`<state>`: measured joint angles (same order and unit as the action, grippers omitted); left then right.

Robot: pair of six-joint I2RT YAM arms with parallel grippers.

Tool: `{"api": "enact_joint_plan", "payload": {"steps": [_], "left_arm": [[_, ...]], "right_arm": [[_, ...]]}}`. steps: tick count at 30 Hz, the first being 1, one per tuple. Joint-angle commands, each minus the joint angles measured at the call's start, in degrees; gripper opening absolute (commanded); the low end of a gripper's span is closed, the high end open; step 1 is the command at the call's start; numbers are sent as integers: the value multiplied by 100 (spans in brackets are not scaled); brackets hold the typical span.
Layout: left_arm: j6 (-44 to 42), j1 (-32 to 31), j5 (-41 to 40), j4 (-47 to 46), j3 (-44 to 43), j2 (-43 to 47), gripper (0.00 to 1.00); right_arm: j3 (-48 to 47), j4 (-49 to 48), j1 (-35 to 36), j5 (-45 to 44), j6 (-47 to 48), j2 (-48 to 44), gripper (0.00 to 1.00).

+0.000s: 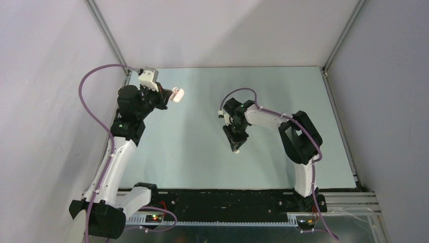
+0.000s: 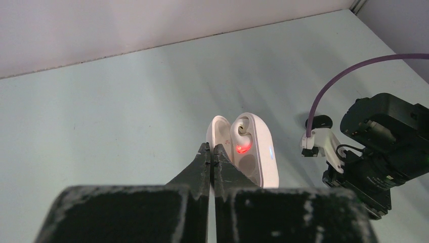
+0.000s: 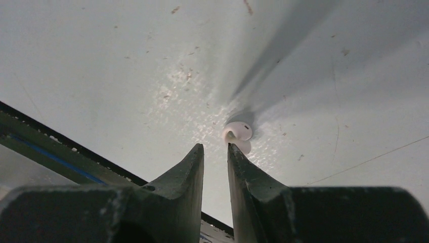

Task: Insert the wireless bluetooth earbuds into the charging case
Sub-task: Pick up the earbud from the center of the board.

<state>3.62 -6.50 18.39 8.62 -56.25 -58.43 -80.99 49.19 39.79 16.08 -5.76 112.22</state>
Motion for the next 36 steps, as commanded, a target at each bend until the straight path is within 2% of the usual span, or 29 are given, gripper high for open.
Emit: {"api": "enact_joint_plan", "payload": {"steps": [1,26,36], "left_arm": [[56,44,23,-237,-35,70,0],[74,42,11,-262,-10,25,0],[87,42,10,-260,-22,16,0]], "right_arm": [[17,-47,-85,-144,76,123,28],[31,-98,-245,-109,268,239,30],[31,-107,-282,-101,356,287,34]]}}
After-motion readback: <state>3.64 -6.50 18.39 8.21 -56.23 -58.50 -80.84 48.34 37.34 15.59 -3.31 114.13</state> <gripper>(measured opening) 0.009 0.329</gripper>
